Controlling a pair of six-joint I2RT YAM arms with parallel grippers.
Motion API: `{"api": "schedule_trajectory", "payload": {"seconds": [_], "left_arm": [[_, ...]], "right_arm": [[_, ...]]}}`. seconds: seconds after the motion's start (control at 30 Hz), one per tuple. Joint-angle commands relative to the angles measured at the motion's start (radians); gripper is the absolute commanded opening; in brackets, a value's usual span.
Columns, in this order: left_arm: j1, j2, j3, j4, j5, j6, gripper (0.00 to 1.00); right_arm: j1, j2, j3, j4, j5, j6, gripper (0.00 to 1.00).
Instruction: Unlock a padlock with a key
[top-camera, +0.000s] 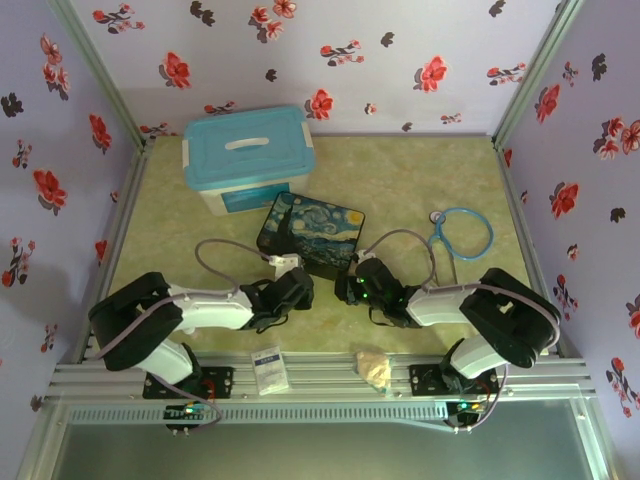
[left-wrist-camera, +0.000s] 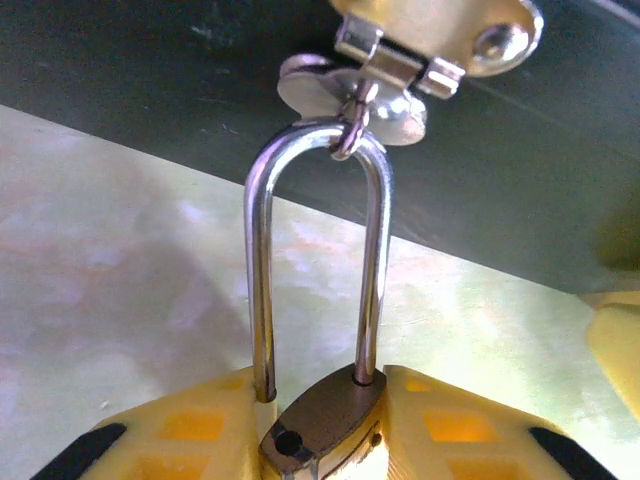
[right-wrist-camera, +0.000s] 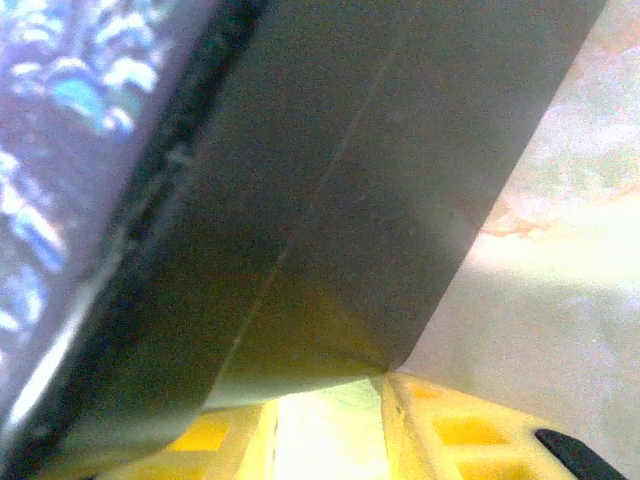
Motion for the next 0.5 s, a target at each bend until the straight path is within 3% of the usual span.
{"api": "schedule_trajectory", "payload": {"seconds": [0.0,0.1,0.23,0.47], "left_arm": [[-0.013,0.021,0.079,-0.210,-0.080,0.049,0.28],[-0.016,0.053,0.092,-0.208,-0.073,0.056,0.19],[-0.019,0.075,0.093,-0.198,-0.066,0.044,0.23],[-0.046,0.161,0.248,-0.457,-0.181,0.084,0.20]], "right_arm": [[0.001,0.026,0.006,0.039,0.019,0.025,0.33],[0.000,0.031,0.010,0.034,0.017,0.022,0.33],[0.000,0.027,0.007,0.026,0.019,0.022,0.33],[0.001,0.032,0.016,0.026,0.013,0.028,0.33]]}}
